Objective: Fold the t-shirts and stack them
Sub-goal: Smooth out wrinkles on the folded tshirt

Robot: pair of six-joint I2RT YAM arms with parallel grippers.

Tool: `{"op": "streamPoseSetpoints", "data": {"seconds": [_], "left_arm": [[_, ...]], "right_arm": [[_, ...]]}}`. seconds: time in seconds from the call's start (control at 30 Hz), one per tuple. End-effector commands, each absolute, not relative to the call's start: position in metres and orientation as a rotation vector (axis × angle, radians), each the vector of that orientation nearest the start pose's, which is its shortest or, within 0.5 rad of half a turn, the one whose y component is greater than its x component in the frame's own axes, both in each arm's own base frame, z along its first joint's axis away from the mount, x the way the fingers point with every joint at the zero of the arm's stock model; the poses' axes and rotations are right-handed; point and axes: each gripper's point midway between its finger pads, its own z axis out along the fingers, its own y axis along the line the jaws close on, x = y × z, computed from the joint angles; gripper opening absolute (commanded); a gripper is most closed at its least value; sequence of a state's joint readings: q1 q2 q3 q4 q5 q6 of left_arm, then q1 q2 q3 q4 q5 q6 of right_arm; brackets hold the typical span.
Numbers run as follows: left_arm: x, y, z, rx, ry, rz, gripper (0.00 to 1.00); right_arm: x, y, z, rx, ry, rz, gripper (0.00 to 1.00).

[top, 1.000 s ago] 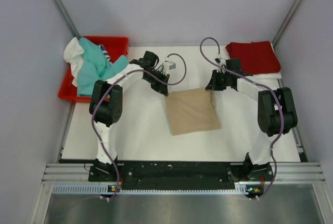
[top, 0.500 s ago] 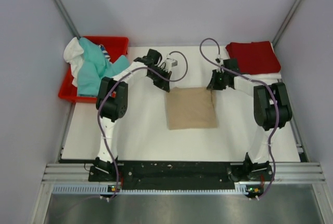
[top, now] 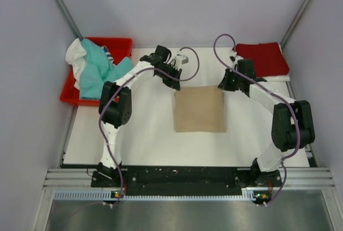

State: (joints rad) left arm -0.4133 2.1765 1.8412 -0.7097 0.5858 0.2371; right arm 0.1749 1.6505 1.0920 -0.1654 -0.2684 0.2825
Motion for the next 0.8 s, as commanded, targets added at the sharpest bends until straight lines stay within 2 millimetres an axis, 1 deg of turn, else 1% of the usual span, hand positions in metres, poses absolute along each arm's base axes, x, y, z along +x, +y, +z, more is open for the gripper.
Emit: {"op": "streamPoseSetpoints", "data": {"seconds": [0.0, 0.03, 0.13, 0.2, 0.3, 0.37, 0.43, 0.47, 0.53, 0.6, 0.63, 0.7, 0.73, 0.77], "left_arm": [[0.435, -0.286, 0.118, 0.993, 2.297, -0.802, 0.00], [0.438, -0.284, 0.114, 0.980, 2.315, -0.783, 0.00], [0.446, -0.280, 0.101, 0.952, 2.353, -0.734, 0.00], [0.451, -0.280, 0.094, 0.943, 2.370, -0.714, 0.00], [0.458, -0.279, 0.082, 0.936, 2.407, -0.687, 0.00], [0.463, -0.280, 0.076, 0.927, 2.416, -0.679, 0.08], [0.468, -0.281, 0.069, 0.921, 2.429, -0.669, 0.12], [0.470, -0.281, 0.068, 0.916, 2.434, -0.662, 0.13], [0.472, -0.280, 0.062, 0.911, 2.445, -0.651, 0.14], [0.471, -0.279, 0.058, 0.908, 2.458, -0.651, 0.14], [0.471, -0.279, 0.056, 0.909, 2.461, -0.647, 0.14], [0.469, -0.278, 0.053, 0.910, 2.471, -0.648, 0.14], [0.470, -0.279, 0.054, 0.912, 2.464, -0.651, 0.14], [0.470, -0.279, 0.055, 0.909, 2.466, -0.654, 0.14]], "right_arm": [[0.424, 0.120, 0.108, 0.060, 2.305, 0.508, 0.00], [0.428, 0.121, 0.108, 0.050, 2.301, 0.515, 0.00], [0.440, 0.121, 0.096, 0.056, 2.331, 0.512, 0.00], [0.442, 0.118, 0.088, 0.078, 2.354, 0.494, 0.00], [0.444, 0.110, 0.076, 0.133, 2.376, 0.446, 0.00], [0.448, 0.107, 0.069, 0.144, 2.388, 0.427, 0.08], [0.451, 0.107, 0.065, 0.135, 2.400, 0.417, 0.25], [0.453, 0.106, 0.065, 0.122, 2.404, 0.412, 0.34], [0.453, 0.108, 0.071, 0.099, 2.400, 0.428, 0.45], [0.446, 0.110, 0.076, 0.073, 2.397, 0.452, 0.55], [0.442, 0.110, 0.078, 0.064, 2.394, 0.465, 0.61], [0.430, 0.114, 0.081, 0.049, 2.397, 0.514, 0.64], [0.423, 0.115, 0.080, 0.052, 2.404, 0.542, 0.68], [0.417, 0.119, 0.080, 0.044, 2.403, 0.575, 0.69]]}}
